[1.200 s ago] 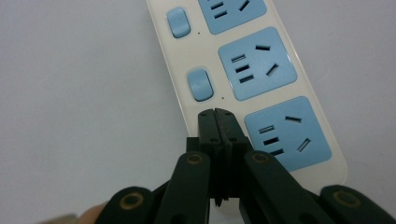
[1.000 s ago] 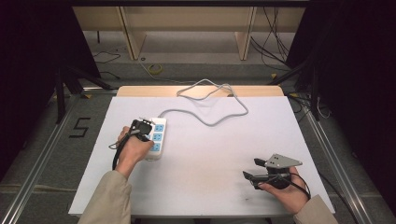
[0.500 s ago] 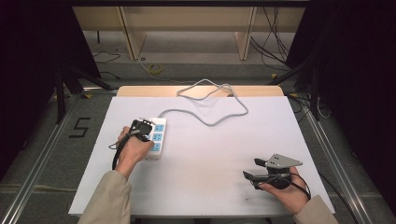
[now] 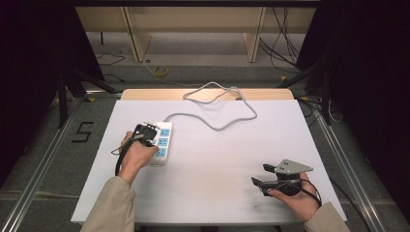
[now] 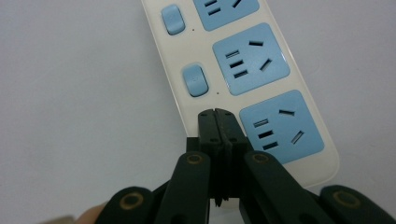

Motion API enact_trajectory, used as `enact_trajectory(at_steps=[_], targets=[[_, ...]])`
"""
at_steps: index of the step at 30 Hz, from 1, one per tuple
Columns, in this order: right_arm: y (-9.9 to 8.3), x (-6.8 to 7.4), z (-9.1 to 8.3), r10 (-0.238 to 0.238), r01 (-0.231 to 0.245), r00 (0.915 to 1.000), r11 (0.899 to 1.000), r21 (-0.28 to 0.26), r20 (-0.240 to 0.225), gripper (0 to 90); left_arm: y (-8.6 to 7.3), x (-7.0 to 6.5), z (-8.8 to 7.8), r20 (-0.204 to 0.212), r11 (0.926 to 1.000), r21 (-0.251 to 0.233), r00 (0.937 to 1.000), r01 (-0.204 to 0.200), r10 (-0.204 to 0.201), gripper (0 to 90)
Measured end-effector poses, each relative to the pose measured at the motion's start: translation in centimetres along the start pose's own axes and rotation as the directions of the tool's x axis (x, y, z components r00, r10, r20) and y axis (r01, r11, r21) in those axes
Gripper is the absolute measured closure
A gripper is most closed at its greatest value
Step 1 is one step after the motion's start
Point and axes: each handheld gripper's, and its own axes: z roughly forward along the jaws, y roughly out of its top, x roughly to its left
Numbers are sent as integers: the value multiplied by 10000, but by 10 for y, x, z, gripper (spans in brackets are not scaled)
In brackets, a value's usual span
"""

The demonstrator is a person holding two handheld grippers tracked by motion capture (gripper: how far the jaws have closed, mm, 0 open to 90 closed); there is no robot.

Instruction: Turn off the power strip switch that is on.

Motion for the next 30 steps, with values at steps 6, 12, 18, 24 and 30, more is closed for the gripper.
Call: enact_trajectory(at_steps=[6, 12, 18, 24, 30], targets=[[0, 1, 0, -14, 14, 10000, 10000, 18, 12, 314, 1, -2, 1, -99, 9999, 90, 9999, -105, 106, 900], [0, 0, -1, -37, 37, 10000, 10000, 13, 19, 314, 0, -1, 1, -67, 9999, 96, 10000, -45, 46, 900], [0, 0, -1, 2, -2, 10000, 10000, -2, 19, 314, 1, -2, 1, -127, 9998, 115, 9998, -148, 149, 900], [0, 0, -1, 21, -21, 10000, 10000, -14, 16, 314, 0, -2, 1, -103, 9998, 80, 9998, -169, 169, 900], [0, 0, -1, 17, -17, 10000, 10000, -21, 13, 314, 0, -2, 1, -87, 9998, 49, 9998, -202, 202, 900]])
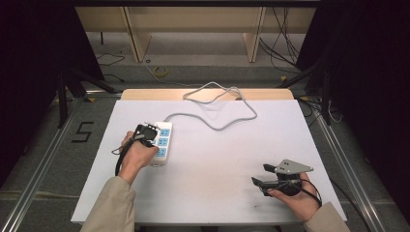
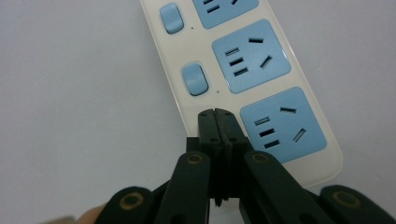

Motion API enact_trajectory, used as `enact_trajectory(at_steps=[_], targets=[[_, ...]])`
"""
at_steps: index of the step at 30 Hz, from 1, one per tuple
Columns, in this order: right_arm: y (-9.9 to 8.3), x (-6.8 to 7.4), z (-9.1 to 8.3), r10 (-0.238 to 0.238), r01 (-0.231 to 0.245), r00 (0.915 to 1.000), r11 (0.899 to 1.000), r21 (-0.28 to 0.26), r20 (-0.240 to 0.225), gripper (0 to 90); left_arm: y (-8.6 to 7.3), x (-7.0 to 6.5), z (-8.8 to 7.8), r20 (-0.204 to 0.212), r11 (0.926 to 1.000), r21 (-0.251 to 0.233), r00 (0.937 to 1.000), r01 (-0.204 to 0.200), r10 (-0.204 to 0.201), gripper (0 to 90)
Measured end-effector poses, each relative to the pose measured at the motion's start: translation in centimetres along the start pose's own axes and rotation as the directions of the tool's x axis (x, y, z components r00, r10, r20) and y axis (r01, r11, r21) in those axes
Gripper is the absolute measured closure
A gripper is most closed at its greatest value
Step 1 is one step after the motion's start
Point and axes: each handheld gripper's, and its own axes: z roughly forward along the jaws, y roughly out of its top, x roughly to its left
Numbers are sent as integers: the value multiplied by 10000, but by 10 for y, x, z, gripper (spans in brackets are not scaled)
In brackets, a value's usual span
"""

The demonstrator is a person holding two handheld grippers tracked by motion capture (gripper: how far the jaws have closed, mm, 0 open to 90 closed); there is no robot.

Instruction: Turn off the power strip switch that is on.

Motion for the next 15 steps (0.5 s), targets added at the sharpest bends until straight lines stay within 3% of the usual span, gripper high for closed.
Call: enact_trajectory(at_steps=[15], targets=[[0, 0, -1, 16, -16, 10000, 10000, -6, 28, 314, -1, 2, 0, 134, 10000, -60, 9999, -76, 76, 900]])
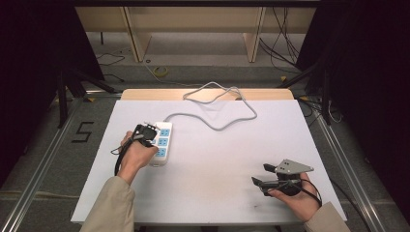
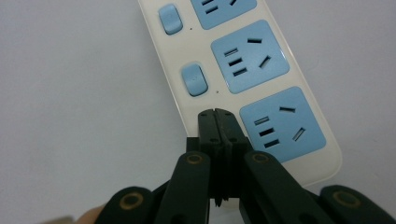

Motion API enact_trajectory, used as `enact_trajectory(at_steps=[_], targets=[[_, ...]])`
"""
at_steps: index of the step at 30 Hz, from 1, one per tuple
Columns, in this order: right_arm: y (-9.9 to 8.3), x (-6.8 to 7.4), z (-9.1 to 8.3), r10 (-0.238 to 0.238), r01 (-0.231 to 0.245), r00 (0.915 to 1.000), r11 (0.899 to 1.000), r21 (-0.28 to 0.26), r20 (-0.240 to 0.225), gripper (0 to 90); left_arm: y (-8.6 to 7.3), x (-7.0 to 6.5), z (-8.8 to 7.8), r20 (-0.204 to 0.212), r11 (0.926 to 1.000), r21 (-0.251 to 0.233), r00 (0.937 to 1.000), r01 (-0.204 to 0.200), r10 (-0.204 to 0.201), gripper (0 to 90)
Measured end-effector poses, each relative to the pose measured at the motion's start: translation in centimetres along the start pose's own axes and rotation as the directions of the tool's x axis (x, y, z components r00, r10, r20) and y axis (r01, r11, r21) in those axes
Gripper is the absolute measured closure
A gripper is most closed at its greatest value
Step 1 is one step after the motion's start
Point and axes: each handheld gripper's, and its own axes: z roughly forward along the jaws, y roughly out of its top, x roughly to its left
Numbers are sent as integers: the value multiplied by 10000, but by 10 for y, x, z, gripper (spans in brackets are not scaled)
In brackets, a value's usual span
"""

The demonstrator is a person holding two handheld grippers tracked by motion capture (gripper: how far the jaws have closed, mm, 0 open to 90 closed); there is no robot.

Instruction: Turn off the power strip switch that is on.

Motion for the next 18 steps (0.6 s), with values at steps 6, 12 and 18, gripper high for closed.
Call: enact_trajectory(at_steps=[6, 12, 18], targets=[[0, 0, 0, -2, 2, 10000, 10000, 1, 1, 314, 0, 0, 0, 27, 10000, -33, 10000, 45, -45, 900], [0, 0, 0, 6, -6, 10000, 10000, -14, -1, 314, 0, 1, -4, 194, 9998, -193, 9998, 89, -85, 900], [0, 0, 0, 7, -7, 10000, 10000, -16, 14, 314, 0, 1, -3, 191, 9996, -294, 9998, 61, -56, 900]])
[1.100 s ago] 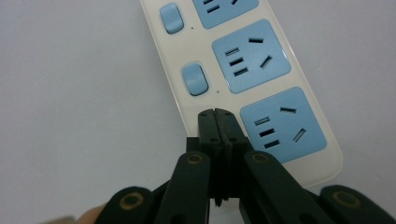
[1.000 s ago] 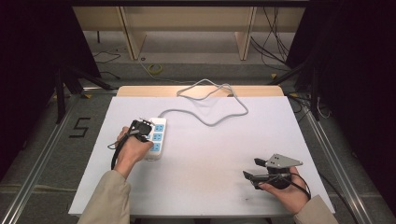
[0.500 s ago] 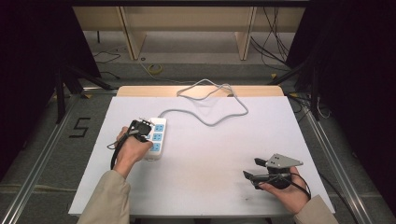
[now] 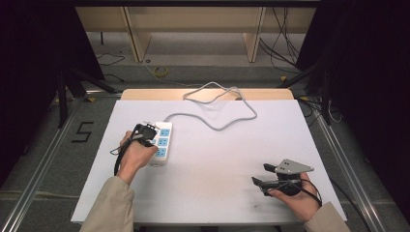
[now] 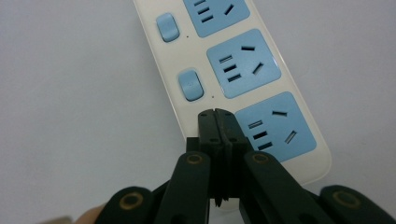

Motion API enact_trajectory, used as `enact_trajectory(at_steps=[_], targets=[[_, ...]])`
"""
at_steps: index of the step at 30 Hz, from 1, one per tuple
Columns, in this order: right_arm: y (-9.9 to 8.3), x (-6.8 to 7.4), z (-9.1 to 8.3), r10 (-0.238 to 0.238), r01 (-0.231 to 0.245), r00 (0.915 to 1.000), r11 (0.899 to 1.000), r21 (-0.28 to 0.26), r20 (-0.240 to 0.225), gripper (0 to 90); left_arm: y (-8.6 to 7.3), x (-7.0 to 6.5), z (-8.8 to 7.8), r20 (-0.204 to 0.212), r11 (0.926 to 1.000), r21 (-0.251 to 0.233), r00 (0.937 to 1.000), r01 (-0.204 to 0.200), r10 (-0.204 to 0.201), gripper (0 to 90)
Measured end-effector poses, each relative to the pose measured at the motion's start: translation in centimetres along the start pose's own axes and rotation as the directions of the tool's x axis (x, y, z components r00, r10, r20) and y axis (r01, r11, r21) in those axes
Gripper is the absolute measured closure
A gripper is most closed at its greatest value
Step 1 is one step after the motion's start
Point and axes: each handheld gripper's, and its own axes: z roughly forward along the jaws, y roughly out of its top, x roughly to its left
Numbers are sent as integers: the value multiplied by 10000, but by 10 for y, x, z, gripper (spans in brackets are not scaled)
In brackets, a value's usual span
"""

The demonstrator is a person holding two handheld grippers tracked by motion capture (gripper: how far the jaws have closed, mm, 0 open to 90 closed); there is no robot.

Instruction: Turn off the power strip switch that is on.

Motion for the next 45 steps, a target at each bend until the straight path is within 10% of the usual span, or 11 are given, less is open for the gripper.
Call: enact_trajectory(at_steps=[29, 45], targets=[[0, -1, 0, -10, 10, 10000, 10000, -46, -10, 313, 5, -14, -20, 204, 9828, -1807, 9989, -383, 427, 894], [0, 0, 0, -16, 15, 10000, 10000, -79, -23, 313, 3, -22, -30, 652, 9649, -2528, 9938, -708, 900, 736]])
